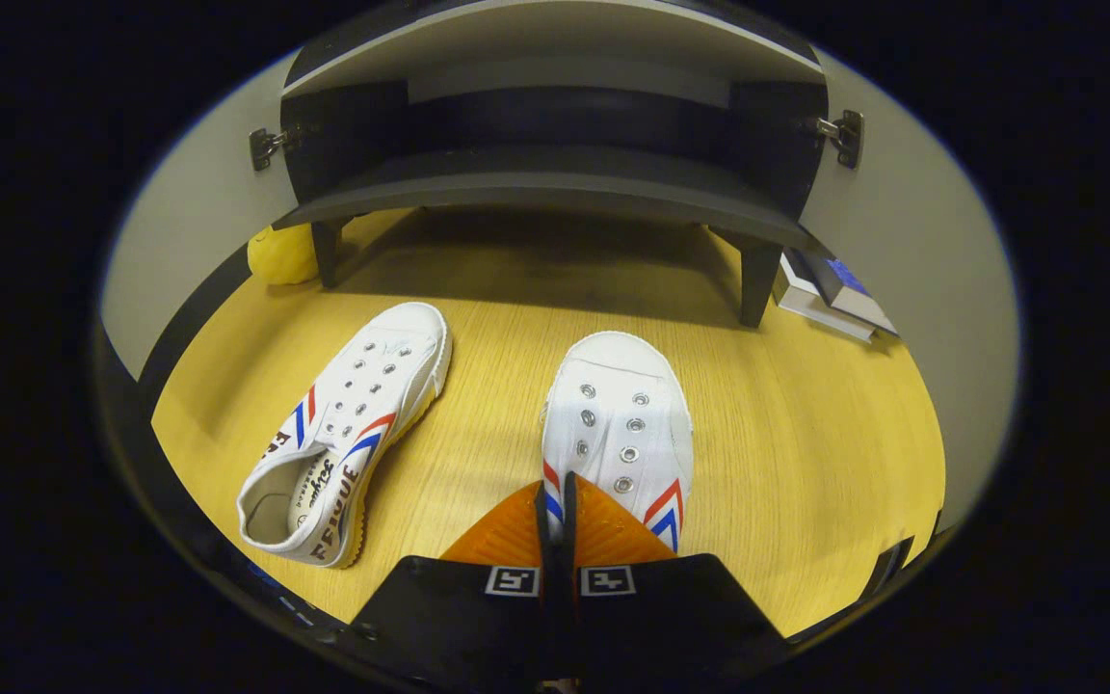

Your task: Grab one shoe with the right hand and put it into the shoe cabinet, grab the other shoe with the left hand and put it into the shoe cabinet; then close the right door with the right hand and the left door with the left hand.

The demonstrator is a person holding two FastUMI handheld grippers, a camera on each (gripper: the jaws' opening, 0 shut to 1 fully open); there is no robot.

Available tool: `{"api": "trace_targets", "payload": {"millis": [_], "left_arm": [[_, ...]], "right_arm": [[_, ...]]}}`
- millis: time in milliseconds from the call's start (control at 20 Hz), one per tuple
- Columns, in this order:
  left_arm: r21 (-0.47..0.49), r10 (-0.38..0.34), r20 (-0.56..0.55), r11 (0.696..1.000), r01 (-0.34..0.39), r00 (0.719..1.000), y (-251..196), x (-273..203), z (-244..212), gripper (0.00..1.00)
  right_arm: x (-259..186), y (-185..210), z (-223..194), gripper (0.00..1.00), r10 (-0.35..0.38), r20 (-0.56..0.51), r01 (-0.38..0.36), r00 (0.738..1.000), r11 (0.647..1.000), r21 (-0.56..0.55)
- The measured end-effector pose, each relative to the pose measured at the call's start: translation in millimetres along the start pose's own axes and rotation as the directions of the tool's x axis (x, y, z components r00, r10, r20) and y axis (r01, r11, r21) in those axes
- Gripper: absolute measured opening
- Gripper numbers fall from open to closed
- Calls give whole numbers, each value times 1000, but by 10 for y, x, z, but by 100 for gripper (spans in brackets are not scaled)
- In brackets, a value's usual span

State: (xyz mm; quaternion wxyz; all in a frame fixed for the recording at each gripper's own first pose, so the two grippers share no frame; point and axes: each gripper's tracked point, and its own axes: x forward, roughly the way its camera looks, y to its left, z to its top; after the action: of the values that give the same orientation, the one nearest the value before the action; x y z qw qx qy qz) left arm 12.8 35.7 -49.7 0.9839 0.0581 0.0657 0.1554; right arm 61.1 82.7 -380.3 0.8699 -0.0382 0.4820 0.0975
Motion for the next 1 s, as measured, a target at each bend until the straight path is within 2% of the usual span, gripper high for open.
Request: {"api": "trace_targets", "payload": {"millis": [300,550,800,1000], "left_arm": [[-1,-57,12,998,57,998,-46,-45,57,87],[-5,-105,29,994,105,994,-96,-84,127,87],[-16,-138,35,990,138,990,-139,-78,177,87],[-30,-155,44,987,156,987,-198,-59,173,87]], "right_arm": [[-357,-87,247,1,32,95,-37,995,998,45],[-777,-104,621,1,62,194,-77,979,995,67],[-1282,-110,1154,1,90,324,-122,942,990,77],[-1657,-68,1650,1,112,425,-152,898,987,59]]}}
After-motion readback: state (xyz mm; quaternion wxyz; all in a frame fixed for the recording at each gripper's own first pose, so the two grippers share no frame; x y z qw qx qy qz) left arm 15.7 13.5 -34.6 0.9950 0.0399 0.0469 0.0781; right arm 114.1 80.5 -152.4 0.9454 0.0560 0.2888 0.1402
